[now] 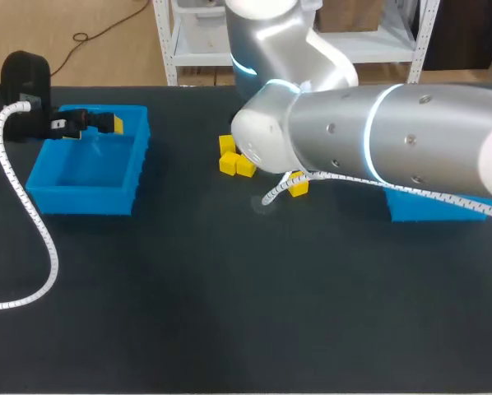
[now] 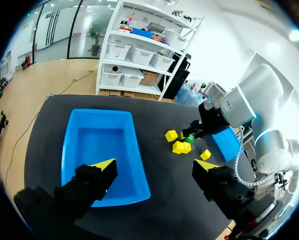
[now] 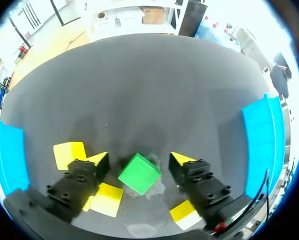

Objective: Put the green cubes in the right bin and the yellow cubes in the left bin.

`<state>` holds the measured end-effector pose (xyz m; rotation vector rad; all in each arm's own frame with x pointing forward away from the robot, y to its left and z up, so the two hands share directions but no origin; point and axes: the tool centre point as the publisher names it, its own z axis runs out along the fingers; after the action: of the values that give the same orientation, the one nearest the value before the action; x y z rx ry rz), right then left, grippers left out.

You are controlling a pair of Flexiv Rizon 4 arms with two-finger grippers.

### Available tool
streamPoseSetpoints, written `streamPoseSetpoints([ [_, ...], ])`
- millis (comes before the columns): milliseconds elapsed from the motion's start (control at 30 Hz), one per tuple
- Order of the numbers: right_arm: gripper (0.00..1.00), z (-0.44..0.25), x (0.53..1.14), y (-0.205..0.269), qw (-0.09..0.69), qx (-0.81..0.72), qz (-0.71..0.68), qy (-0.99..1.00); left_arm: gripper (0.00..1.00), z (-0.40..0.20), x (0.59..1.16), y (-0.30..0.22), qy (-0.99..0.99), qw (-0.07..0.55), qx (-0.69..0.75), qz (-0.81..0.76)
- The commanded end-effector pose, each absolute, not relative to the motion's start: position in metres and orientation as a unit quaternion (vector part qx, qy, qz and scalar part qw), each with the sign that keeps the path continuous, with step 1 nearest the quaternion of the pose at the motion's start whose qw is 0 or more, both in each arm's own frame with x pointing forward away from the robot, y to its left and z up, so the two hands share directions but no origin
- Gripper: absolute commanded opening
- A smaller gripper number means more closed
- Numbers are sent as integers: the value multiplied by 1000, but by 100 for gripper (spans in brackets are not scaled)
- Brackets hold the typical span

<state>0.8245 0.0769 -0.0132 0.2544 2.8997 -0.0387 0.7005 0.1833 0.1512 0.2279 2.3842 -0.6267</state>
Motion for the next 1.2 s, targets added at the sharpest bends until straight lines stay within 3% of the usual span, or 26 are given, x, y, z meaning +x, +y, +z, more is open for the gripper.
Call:
streamPoseSetpoints([
  [33,0,-14,828,79,114,86,-14,990,100,150,700,185,908,329,88,-242],
  [700,0,-11,840,77,120,85,-27,989,100,150,700,185,908,329,88,-242],
  [1200,0,50,855,46,174,92,-37,980,100,150,700,185,908,329,88,-242],
])
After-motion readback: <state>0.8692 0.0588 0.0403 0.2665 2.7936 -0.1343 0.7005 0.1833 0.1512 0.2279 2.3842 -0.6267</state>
